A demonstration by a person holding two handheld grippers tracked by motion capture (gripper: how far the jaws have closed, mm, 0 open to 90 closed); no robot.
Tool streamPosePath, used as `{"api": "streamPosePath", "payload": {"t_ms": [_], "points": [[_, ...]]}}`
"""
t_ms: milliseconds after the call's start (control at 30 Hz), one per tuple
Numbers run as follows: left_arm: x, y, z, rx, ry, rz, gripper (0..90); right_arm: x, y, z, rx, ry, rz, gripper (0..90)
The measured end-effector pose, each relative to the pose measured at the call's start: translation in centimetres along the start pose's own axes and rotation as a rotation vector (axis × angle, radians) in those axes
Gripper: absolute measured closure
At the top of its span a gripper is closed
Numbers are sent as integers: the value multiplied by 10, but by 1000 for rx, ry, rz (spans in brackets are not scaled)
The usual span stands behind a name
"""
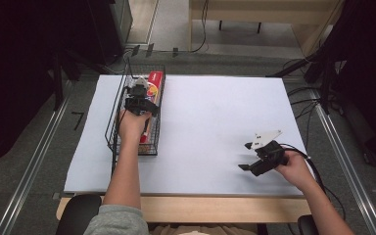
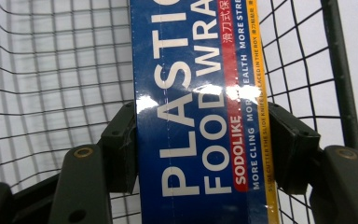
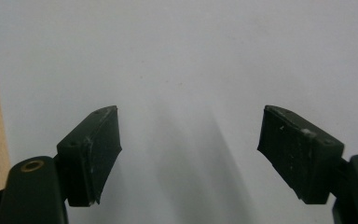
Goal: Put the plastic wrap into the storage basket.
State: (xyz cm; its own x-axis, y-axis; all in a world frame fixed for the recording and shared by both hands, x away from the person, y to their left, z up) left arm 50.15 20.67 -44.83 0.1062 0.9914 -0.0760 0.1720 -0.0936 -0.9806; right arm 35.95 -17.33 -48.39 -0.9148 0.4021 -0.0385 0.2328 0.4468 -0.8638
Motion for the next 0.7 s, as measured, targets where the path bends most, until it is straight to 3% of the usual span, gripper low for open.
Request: {"api": "streamPosePath", "payload": {"t_ms": [167,267,400,500,533,567,700], "points": [[-1,1,1,-12,14,11,358,0,-1,0,-1,4,1,212],[0,-11,0,-55,5,53,356,1,-1,0,1,4,6,212],[0,-24,1,-89,15,60,328,2,-2,0,-5,3,4,212],[-7,-39,6,-109,80,74,286,2,-3,0,-6,5,1,211],[-7,-39,6,-109,80,74,280,2,-3,0,-6,5,1,211],[-12,-47,12,-110,141,71,273,3,-3,-1,-9,11,2,212],[-21,-57,24,-120,216,96,262,3,-3,-2,-11,19,0,212]]}}
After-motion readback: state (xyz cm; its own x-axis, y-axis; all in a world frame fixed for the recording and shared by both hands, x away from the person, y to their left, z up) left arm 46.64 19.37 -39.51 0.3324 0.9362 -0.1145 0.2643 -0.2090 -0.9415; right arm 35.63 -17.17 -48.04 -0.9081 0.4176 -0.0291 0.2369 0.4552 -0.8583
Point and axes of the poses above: each handheld gripper's, and its own axes: y roughly forward along the jaws, z roughly out of its underside, x roughly to its left, the point moved 5 cm from there along y, roughly forward along the jaws, and after that the axes turned 10 degrees about x, right-handed, at the moved point
